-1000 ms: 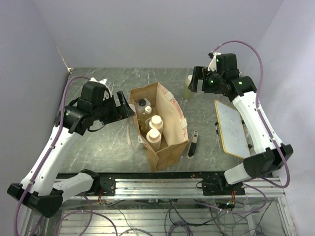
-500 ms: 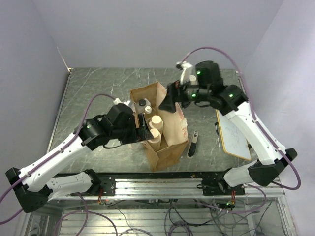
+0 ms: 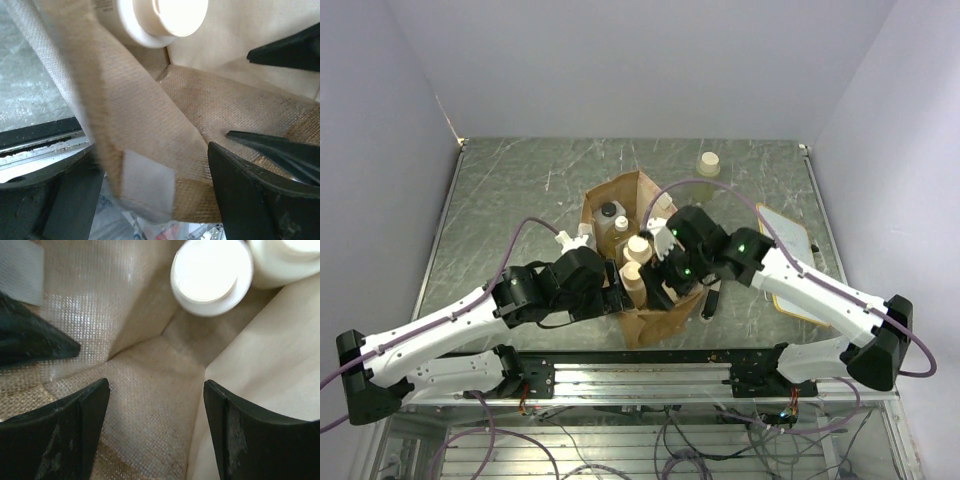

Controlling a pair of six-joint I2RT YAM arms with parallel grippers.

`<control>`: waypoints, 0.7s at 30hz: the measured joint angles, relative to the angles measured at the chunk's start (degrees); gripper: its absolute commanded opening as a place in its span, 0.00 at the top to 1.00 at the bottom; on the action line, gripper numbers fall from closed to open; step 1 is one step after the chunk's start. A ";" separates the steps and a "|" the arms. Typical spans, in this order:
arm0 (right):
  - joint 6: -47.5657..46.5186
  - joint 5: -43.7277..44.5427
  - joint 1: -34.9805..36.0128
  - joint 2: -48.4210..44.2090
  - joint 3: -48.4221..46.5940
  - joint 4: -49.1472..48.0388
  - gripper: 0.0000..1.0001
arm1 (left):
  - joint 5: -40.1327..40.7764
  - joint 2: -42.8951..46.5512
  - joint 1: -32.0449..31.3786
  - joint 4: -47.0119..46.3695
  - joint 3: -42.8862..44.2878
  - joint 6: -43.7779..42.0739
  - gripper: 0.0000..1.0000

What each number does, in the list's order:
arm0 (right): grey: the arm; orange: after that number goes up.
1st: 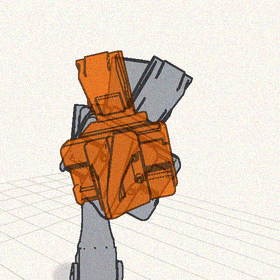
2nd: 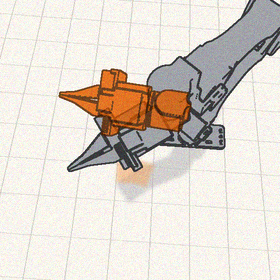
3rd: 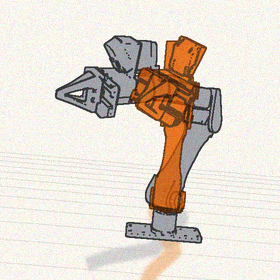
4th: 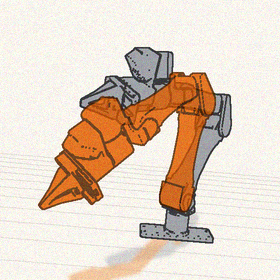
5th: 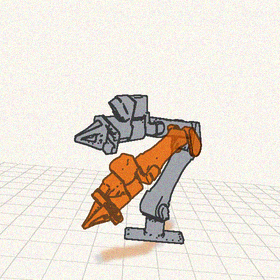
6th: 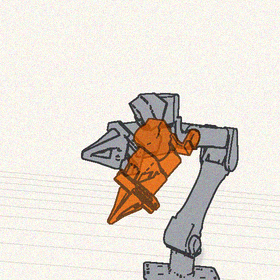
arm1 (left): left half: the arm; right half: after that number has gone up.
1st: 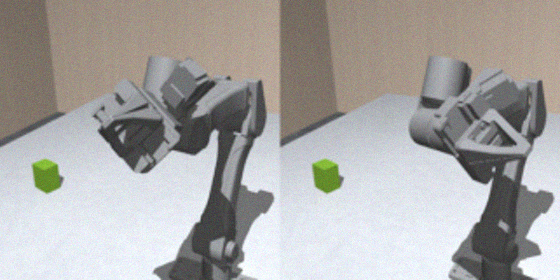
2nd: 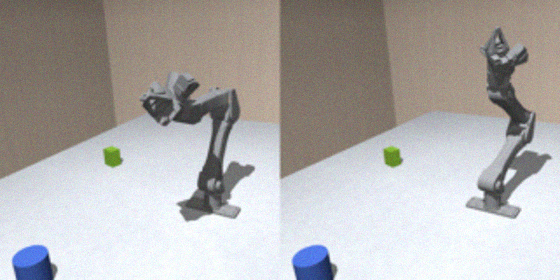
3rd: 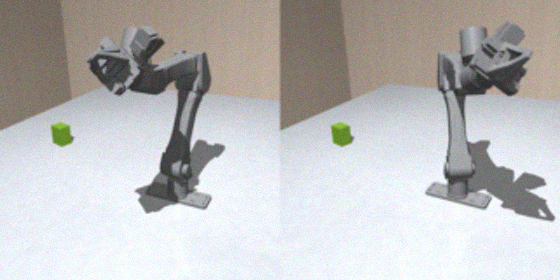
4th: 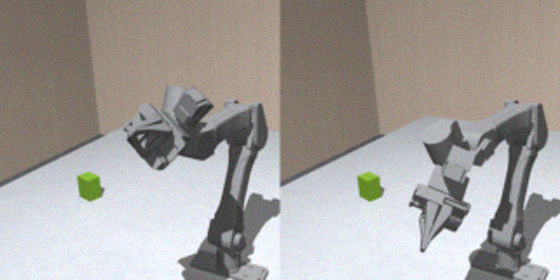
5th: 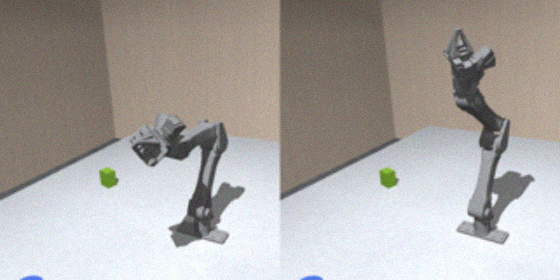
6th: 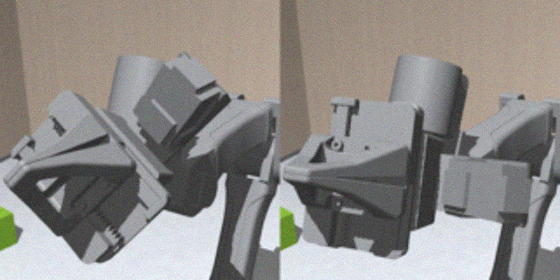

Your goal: Take the personal care products out of the canvas bag

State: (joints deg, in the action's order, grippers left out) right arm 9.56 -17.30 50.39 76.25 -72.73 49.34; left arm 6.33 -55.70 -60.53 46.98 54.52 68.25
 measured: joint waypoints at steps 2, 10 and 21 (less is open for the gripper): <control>0.26 1.84 2.69 -2.14 4.74 -1.97 0.24 | 0.09 0.66 -0.50 -0.39 -1.29 0.63 0.10; 4.87 10.80 4.48 -5.18 15.32 -10.58 0.22 | -0.79 4.90 -0.81 -3.48 -9.99 4.11 0.10; 11.02 15.41 4.81 0.87 5.11 -9.62 0.19 | -0.90 6.27 -0.79 -2.91 -11.02 3.96 0.10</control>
State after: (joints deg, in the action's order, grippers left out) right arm 20.58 -1.89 55.20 77.12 -67.61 39.72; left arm 5.43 -49.43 -61.32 44.07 43.51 72.20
